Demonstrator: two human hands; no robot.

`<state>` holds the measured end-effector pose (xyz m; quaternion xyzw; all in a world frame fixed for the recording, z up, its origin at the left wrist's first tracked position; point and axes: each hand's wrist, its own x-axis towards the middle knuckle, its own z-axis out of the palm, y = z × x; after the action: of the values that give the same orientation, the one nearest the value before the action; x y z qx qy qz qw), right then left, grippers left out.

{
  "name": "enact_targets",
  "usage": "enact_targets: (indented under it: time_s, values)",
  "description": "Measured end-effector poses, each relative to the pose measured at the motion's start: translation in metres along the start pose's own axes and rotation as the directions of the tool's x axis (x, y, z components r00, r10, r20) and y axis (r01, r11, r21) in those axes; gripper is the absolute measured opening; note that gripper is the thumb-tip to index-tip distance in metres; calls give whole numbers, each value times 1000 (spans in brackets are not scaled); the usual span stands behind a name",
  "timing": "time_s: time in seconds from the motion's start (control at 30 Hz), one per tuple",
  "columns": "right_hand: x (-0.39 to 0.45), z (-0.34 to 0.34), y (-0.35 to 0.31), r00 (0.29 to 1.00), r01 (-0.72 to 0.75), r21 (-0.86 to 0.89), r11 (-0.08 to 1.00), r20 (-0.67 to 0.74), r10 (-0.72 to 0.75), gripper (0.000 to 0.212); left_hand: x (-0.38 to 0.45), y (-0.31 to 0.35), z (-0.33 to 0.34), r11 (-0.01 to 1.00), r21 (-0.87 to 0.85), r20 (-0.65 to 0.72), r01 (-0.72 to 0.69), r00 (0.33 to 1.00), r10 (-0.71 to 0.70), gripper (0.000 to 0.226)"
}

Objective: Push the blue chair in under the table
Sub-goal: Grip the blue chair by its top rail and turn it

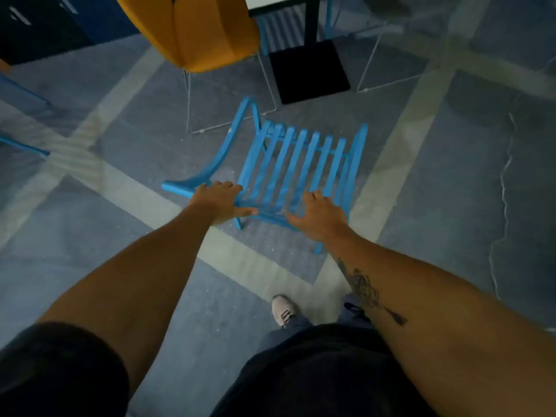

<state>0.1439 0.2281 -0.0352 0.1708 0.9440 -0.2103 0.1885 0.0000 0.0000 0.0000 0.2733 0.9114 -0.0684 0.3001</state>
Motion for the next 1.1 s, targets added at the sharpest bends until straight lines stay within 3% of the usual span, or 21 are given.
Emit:
enact_targets:
  time_s: [0.17, 0.33, 0.43, 0.57, 1.1]
  values:
    - [0, 26, -10, 984, -75, -56, 996, 155, 83, 95, 13, -36, 5, 995, 84, 70, -56, 996, 50, 106]
    - [6, 32, -21, 980, -78, -140, 987, 172, 102, 59, 30, -67, -7, 990, 123, 118, -72, 991, 58, 60]
    - [10, 27, -28, 961, -118, -182, 976, 229, 158, 39, 37, -78, -9, 981, 176, 157, -78, 986, 50, 45]
    - [13, 27, -31, 956, -86, -263, 961, 249, 154, 34, 46, -79, -4, 957, 264, 172, -119, 982, 75, 62]
    - [20, 22, -4, 966, -5, -272, 962, 247, 75, 36, 50, -54, -2, 961, 261, 195, -96, 980, 45, 63]
